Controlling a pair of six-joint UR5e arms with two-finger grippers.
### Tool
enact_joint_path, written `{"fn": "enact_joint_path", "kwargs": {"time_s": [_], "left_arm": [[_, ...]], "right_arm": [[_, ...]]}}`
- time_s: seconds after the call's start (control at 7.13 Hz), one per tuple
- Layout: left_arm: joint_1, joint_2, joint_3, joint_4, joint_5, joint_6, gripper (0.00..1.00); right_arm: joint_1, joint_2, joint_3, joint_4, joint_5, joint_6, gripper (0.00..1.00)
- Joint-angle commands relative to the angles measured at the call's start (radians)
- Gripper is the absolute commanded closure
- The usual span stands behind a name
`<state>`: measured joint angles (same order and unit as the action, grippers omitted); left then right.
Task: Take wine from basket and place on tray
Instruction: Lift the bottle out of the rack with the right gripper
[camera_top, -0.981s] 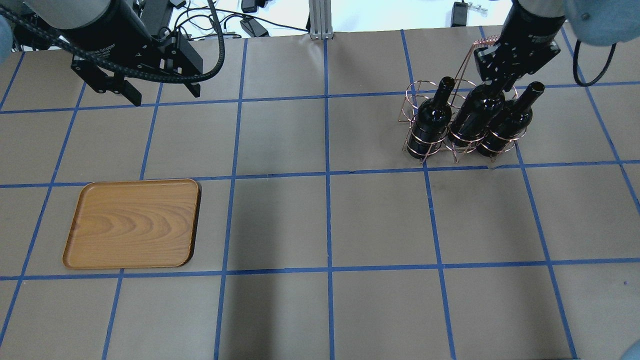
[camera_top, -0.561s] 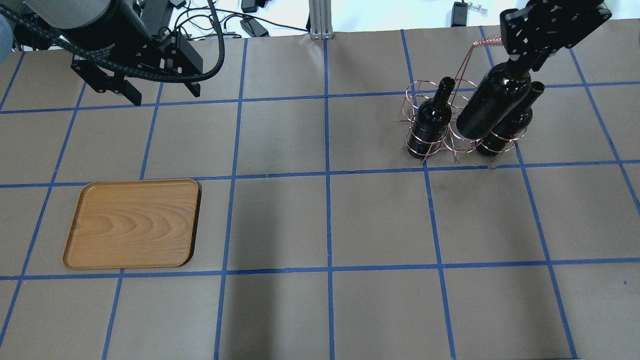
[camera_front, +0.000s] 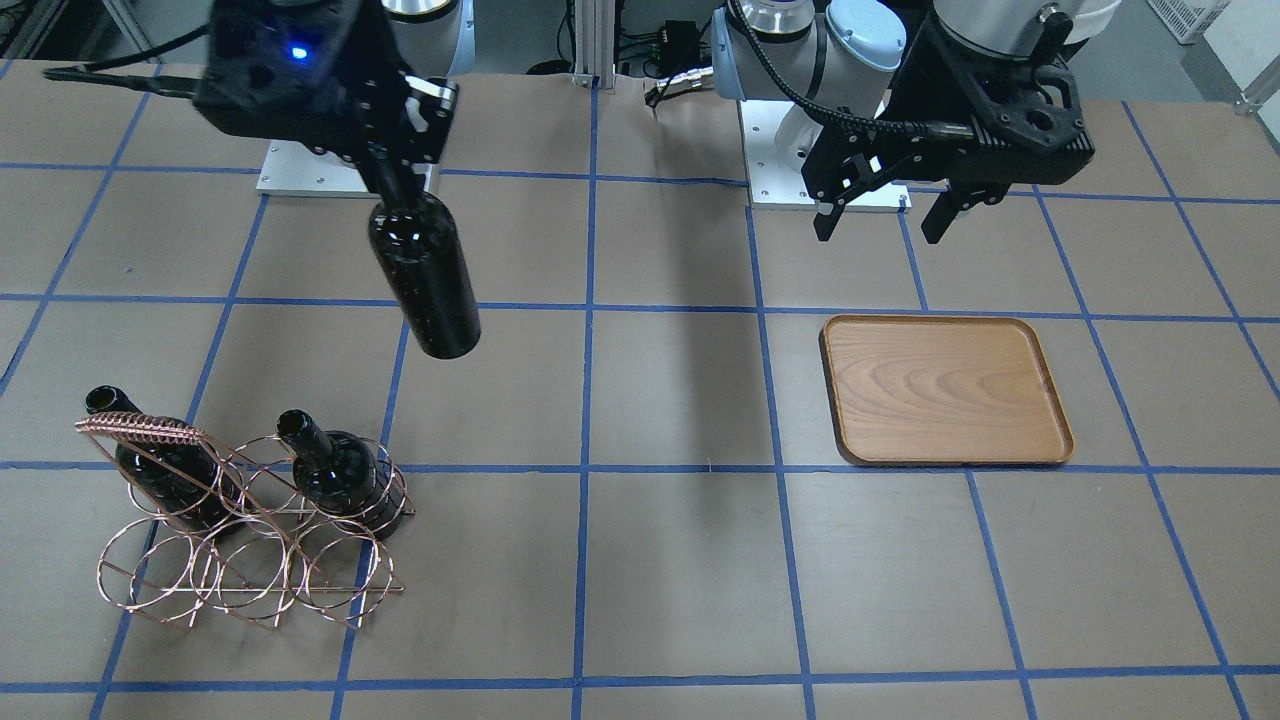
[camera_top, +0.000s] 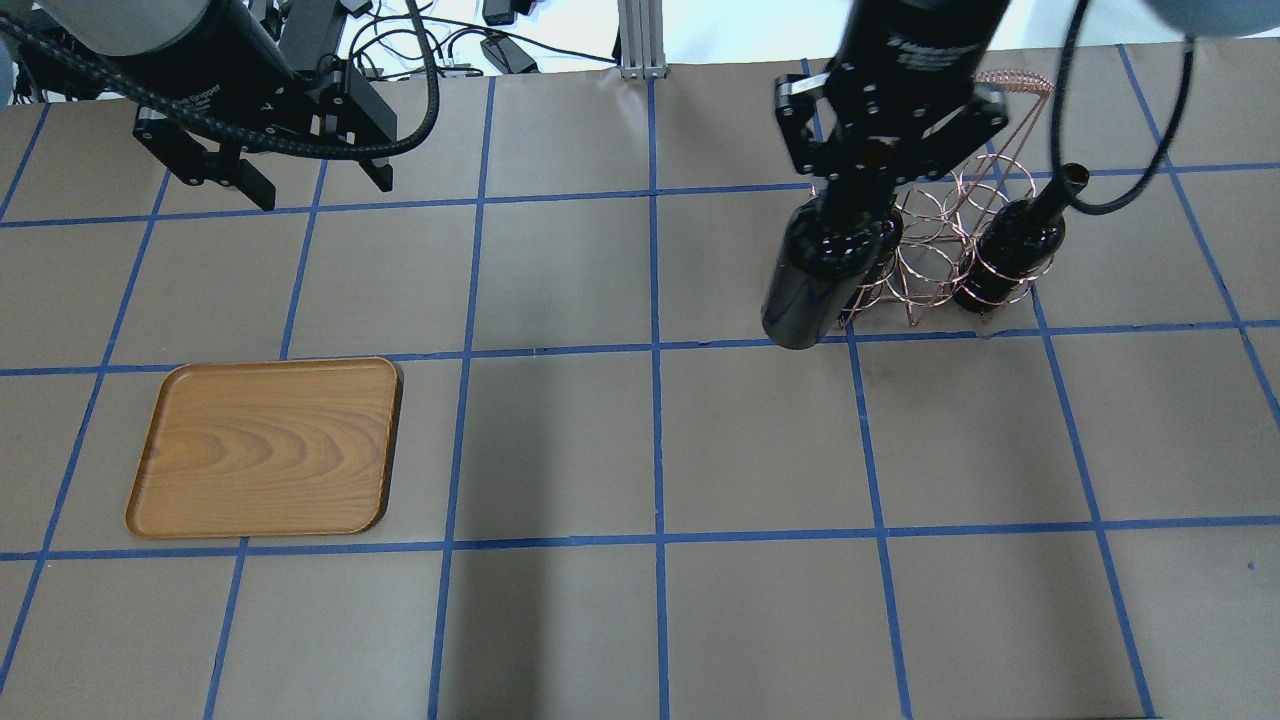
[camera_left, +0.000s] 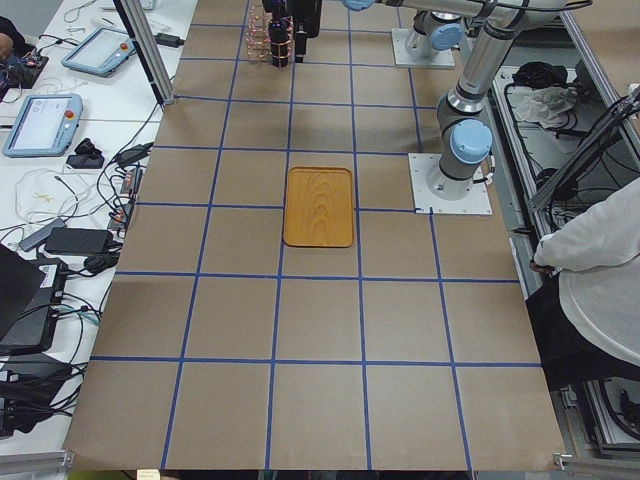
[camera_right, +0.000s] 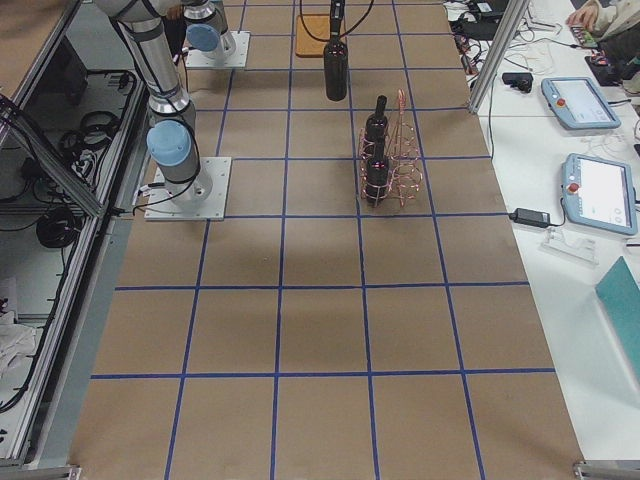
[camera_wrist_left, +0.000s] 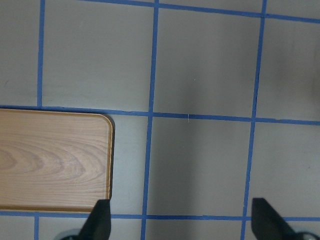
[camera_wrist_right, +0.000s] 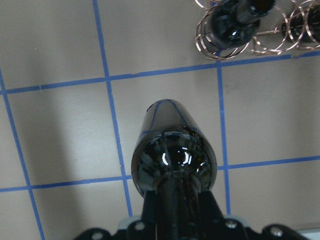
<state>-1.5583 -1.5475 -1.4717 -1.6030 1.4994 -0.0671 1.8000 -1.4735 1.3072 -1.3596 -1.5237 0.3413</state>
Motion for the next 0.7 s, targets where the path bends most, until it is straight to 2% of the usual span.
{"fn": "enact_joint_path", "kwargs": {"time_s": [0.0, 0.14, 0.56], "left_arm": [[0.003, 0.001, 0.001, 0.000, 0.001, 0.001, 0.00], [0.003, 0.001, 0.001, 0.000, 0.001, 0.001, 0.00], [0.003, 0.001, 0.001, 0.000, 0.001, 0.000, 0.00]], "right_arm": [[0.171, 0.102, 0.047, -0.189, -0.004, 0.196, 0.83], [0.209, 0.143, 0.069, -0.276, -0.004, 0.268, 0.83], [0.223, 0.191, 0.118, -0.349, -0.003, 0.318, 0.82]]}}
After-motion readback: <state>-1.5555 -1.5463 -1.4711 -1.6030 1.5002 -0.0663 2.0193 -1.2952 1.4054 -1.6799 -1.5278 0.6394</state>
